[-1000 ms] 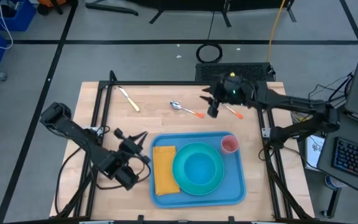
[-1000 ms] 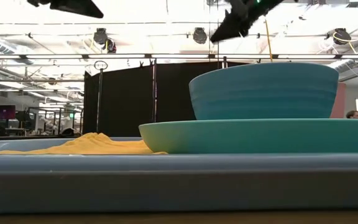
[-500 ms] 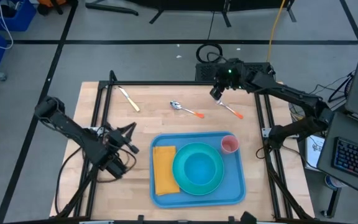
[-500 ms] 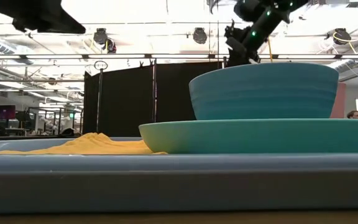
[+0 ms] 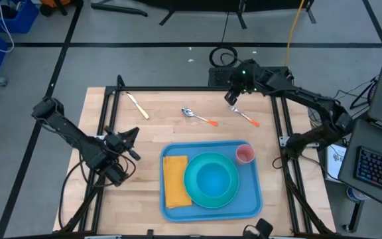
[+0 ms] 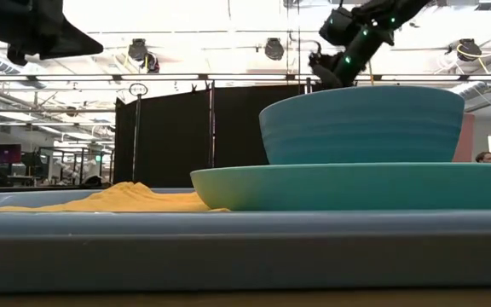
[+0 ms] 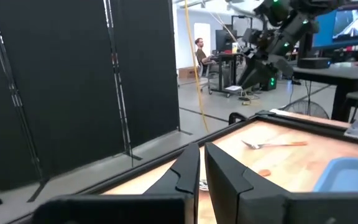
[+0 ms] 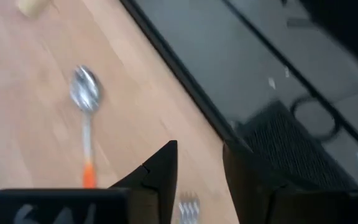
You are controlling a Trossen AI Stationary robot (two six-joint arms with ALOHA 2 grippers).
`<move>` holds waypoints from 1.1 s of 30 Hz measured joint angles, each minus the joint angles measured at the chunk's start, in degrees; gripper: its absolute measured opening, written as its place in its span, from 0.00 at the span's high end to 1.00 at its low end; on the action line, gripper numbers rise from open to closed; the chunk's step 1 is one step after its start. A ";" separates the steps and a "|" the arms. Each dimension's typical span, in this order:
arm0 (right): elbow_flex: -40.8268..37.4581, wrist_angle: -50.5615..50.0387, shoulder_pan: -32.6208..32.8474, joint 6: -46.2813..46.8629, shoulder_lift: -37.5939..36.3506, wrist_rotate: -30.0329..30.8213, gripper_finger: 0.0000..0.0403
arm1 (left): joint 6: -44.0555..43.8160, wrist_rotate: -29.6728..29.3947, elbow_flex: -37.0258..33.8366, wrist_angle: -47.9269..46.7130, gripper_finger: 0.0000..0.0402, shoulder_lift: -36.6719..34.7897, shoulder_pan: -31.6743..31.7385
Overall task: Set up tray
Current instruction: Adjust the blue plate on the blue serving tray
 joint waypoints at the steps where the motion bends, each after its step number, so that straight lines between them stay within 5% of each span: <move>1: 0.02 1.49 0.70 0.17 -0.14 -0.04 0.72 | 0.38 -0.01 0.00 0.29 0.92 -0.02 0.02; 9: -0.04 -8.35 6.52 2.25 -1.64 -7.06 0.84 | 0.32 1.61 0.00 0.57 0.92 -0.02 0.04; 14: -1.72 -7.10 16.35 1.11 -5.46 -0.48 0.98 | 0.36 1.55 0.00 0.55 0.92 0.00 0.15; 23: -14.84 -8.03 35.78 16.69 -15.99 5.75 1.00 | 0.80 2.55 0.00 0.50 0.92 0.00 0.15; 33: -24.03 -8.11 58.92 33.57 -23.89 4.29 1.00 | 0.96 1.30 0.00 0.52 0.92 0.02 0.15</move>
